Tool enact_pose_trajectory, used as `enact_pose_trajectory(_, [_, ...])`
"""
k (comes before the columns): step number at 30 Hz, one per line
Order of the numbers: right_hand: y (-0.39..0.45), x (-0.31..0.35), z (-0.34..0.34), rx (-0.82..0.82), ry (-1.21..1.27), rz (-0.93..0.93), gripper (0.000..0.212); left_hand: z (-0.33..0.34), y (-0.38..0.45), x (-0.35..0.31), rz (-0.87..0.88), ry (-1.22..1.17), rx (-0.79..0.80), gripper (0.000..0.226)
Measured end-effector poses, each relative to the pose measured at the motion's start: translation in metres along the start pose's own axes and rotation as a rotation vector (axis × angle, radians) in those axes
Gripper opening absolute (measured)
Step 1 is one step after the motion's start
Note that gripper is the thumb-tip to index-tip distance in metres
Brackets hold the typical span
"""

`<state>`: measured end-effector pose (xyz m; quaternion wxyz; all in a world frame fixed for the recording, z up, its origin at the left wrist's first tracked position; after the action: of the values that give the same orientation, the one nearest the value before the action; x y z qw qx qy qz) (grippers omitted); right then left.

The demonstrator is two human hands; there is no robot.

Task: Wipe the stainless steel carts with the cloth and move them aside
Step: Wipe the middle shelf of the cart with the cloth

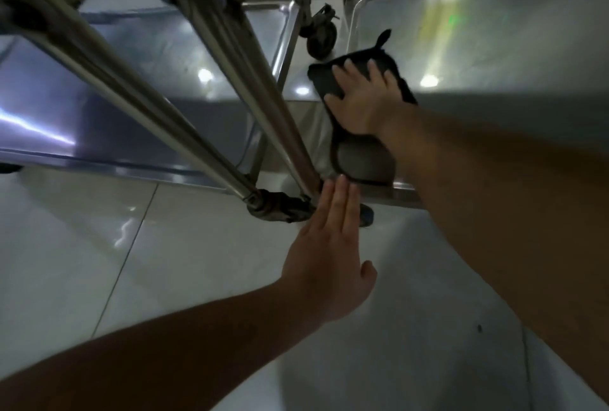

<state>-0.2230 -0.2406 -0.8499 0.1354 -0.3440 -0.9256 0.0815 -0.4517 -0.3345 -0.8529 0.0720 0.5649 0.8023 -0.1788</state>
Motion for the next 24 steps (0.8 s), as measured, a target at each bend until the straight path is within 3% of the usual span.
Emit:
enact_pose_trajectory(3, [0.005,-0.001,-0.001,-0.016,-0.002,-0.004,0.068,0.000,-0.001,0.003,0.025,-0.036,-0.015,0.106])
enact_pose_trajectory(10, [-0.080,0.006,0.009,-0.118,-0.011,-0.344,0.064,-0.003,-0.002,0.006,0.051,-0.136,-0.007,0.102])
enact_pose_trajectory(18, [-0.151,-0.045,0.029,-0.031,-0.102,-0.399,0.071,-0.008,-0.005,0.008,0.023,-0.213,-0.041,0.090])
enact_pose_trajectory(24, [-0.189,-0.087,0.036,-0.021,-0.154,-0.392,0.072,-0.004,0.002,-0.003,-0.084,-0.089,-0.035,0.100])
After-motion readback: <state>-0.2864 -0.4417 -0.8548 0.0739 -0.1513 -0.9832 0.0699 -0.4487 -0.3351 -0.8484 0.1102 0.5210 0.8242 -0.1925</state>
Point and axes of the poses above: each hand's wrist, its own y-axis towards the middle knuckle, its own z-axis out of the palm, x = y × z, the point moved 10 cm from there along y, towards the middle knuckle, and after that the axes turned 6 degrees about -y, right-handed, at the moved point
